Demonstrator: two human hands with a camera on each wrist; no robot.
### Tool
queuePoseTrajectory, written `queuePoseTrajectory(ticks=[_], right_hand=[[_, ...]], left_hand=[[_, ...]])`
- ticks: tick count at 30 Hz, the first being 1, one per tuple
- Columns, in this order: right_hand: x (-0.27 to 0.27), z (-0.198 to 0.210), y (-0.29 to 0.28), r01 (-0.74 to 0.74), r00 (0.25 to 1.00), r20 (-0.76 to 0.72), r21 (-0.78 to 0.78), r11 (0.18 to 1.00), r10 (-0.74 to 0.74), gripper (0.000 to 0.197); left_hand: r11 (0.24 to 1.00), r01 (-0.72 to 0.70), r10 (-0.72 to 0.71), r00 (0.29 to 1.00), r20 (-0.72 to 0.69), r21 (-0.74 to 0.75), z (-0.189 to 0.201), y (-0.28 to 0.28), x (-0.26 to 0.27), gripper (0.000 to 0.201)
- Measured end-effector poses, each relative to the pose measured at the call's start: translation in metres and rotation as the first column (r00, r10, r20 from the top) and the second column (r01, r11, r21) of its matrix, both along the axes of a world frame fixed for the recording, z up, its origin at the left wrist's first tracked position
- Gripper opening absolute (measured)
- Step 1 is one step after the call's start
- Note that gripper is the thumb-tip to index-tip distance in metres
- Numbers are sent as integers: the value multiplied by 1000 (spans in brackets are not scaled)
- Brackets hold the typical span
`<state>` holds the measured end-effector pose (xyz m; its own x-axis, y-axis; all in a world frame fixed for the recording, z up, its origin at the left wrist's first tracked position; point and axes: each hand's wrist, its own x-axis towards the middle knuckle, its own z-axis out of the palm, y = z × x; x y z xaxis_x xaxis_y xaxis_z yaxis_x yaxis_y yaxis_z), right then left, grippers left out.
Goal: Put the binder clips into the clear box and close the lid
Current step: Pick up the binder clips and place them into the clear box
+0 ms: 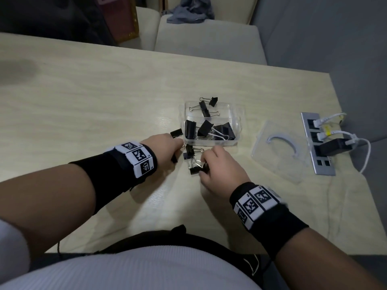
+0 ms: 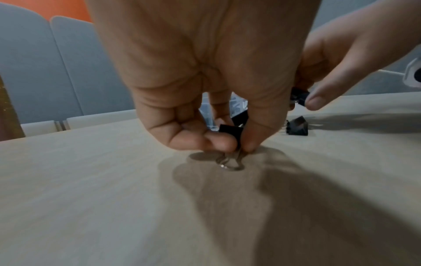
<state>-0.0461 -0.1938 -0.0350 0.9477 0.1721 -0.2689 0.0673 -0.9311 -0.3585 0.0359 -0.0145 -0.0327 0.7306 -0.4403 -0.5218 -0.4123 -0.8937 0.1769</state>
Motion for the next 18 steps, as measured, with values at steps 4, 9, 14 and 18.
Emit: queuePoseTrajectory(ticks=[4,9,14,18], right_hand=[[-5,-5,9,-222,974,33,-36,974,223,28],[-9,-16,14,-381,909,109,-180,907,403,38],[-10,-14,11,-238,965,52,-225,945,256,41],[-6,-5,10,-74,996,-56,-243,967,62,25]], left_hand=[[999,-16,17,1000,-15,40,-3,3,-1,32],[998,-15,15,1000,-2,59,-7,2,1,41],[998,-44,44,999,0,36,-7,2,0,28],[997,-33,38,997,-70,76,-2,-1,3,29]])
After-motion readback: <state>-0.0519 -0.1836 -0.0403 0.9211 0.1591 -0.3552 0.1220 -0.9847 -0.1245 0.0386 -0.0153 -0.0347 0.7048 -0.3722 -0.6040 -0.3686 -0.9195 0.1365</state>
